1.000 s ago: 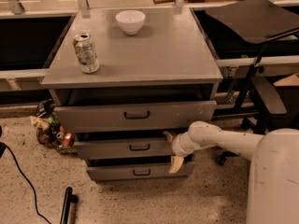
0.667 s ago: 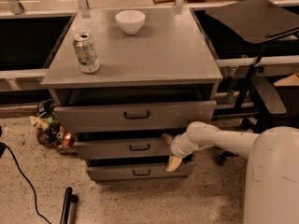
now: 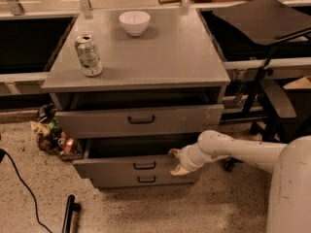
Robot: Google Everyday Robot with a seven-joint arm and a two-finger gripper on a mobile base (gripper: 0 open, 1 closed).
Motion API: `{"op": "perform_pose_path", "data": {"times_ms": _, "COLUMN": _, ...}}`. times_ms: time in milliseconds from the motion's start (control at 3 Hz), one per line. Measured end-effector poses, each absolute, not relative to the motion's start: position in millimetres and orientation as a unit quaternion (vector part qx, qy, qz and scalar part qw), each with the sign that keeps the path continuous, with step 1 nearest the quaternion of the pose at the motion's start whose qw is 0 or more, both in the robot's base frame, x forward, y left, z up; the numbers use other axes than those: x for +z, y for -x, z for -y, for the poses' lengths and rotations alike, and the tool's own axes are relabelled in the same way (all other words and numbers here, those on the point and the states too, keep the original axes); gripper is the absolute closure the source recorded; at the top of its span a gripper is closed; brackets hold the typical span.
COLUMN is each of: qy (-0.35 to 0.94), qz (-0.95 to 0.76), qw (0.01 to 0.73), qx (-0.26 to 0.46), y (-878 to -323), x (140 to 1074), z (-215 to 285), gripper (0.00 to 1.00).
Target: Open middle drawer
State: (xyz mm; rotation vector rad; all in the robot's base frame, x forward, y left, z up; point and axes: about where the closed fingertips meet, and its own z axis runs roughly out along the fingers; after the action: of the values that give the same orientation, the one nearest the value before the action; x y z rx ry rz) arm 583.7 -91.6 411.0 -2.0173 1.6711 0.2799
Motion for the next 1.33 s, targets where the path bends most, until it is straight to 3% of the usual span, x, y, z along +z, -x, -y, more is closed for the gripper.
{"op": "perform_pose_path", "data": {"times_ms": 333, "qy": 0.741, "qz": -0.614, "qw": 0.251, "qx": 0.103, "y": -583.6, "x": 420.0, "z": 91.6, "gripper": 0.89}}
{"op": "perform_pose_path", "data": {"times_ms": 667, "qy": 0.741, "qz": -0.614, "qw": 0.251, "qx": 0.103, "y": -583.6, "x": 428.3, "z": 91.6, "gripper": 0.85}}
{"op": "perform_pose_path", "data": {"times_ms": 1333, "qy": 0.741, "qz": -0.614, "qw": 0.251, "qx": 0.103, "y": -583.6, "x": 430.2, "z": 91.6, "gripper": 0.38}}
